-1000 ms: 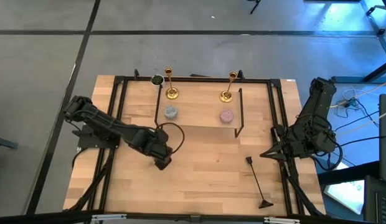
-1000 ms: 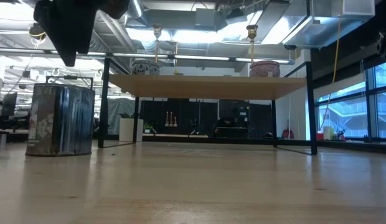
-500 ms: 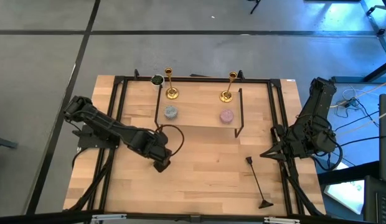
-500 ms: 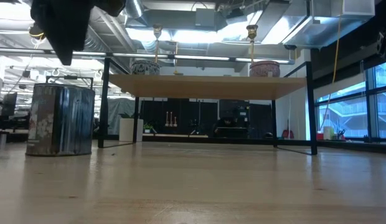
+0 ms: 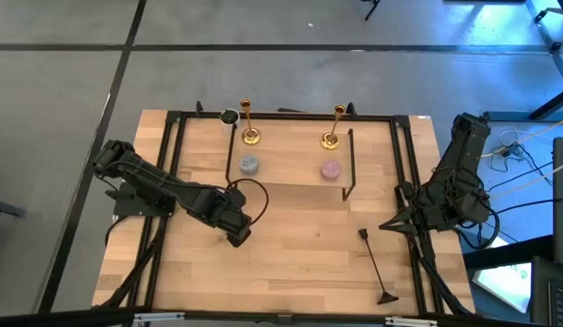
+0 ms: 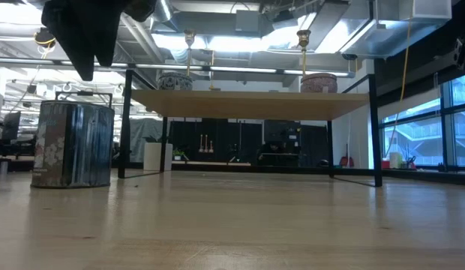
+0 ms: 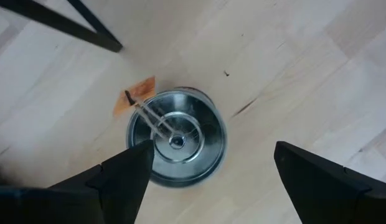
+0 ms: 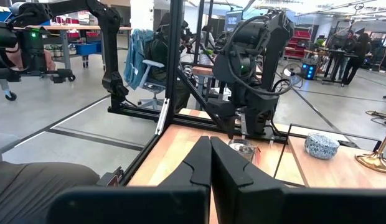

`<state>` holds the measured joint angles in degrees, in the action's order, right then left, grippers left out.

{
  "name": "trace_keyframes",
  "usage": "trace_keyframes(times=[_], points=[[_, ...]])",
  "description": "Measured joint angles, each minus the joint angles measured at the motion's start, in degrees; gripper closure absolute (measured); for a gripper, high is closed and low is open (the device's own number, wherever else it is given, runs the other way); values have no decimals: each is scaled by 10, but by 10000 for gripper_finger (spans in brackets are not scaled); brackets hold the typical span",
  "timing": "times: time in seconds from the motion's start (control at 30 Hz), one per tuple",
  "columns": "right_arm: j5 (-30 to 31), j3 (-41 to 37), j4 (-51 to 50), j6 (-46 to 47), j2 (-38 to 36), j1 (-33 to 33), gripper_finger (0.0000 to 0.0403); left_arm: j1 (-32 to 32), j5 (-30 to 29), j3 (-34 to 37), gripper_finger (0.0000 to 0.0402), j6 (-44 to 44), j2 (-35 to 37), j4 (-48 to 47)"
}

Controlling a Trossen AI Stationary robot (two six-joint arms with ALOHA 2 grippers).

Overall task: Pick & Place candle stick holders
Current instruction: Put the silver scented candle on the shelf

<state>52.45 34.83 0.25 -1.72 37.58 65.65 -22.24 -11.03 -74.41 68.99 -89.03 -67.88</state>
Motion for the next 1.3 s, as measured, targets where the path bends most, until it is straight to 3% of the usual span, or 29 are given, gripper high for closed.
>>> trace_keyframes(times=[0.33,0.77,1.3], points=[[0,0,0,0,0,0,402,0,-13,0,6,-4,0,-3],[0,0,0,0,0,0,402,1,-23,0,2,-5,-1,-29],[0,0,0,0,0,0,402,19,22,1,1,-23,-97,-44]])
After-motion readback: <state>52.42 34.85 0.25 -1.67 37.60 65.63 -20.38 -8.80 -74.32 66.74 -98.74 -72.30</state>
